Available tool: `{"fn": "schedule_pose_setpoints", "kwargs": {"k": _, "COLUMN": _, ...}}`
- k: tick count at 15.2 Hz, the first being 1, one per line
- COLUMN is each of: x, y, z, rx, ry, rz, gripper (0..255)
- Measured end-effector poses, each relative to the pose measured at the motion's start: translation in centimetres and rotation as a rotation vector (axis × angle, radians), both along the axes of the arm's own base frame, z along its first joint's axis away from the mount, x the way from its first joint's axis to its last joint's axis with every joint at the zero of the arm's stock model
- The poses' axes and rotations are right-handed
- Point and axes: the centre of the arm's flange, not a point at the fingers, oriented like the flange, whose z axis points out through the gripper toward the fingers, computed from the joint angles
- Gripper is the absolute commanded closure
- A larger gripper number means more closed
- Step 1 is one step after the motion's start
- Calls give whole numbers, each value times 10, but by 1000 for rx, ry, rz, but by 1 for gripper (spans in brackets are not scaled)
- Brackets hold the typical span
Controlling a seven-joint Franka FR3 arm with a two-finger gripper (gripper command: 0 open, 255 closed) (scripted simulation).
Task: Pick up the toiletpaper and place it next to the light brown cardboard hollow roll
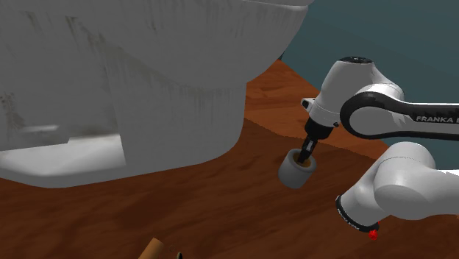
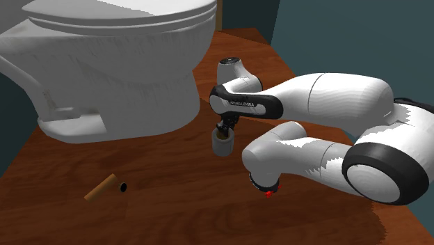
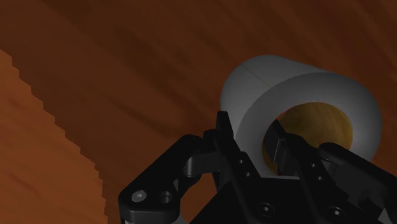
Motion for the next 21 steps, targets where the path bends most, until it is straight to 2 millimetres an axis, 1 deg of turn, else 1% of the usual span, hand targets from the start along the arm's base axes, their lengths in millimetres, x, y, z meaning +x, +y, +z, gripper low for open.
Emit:
{"fn": "schedule_pose_setpoints", "kwargs": {"k": 3, "x": 0, "y": 0, "z": 0, "rx": 0, "ry": 0, "rz": 0, "gripper": 255}}
{"fn": "schedule_pose_setpoints", "kwargs": {"k": 6, "x": 0, "y": 0, "z": 10, "rx": 0, "ry": 1, "rz": 0, "gripper": 255}}
{"fn": "schedule_pose_setpoints", "kwargs": {"k": 21, "x": 1, "y": 1, "z": 90, "rx": 0, "ry": 1, "rz": 0, "gripper": 255}}
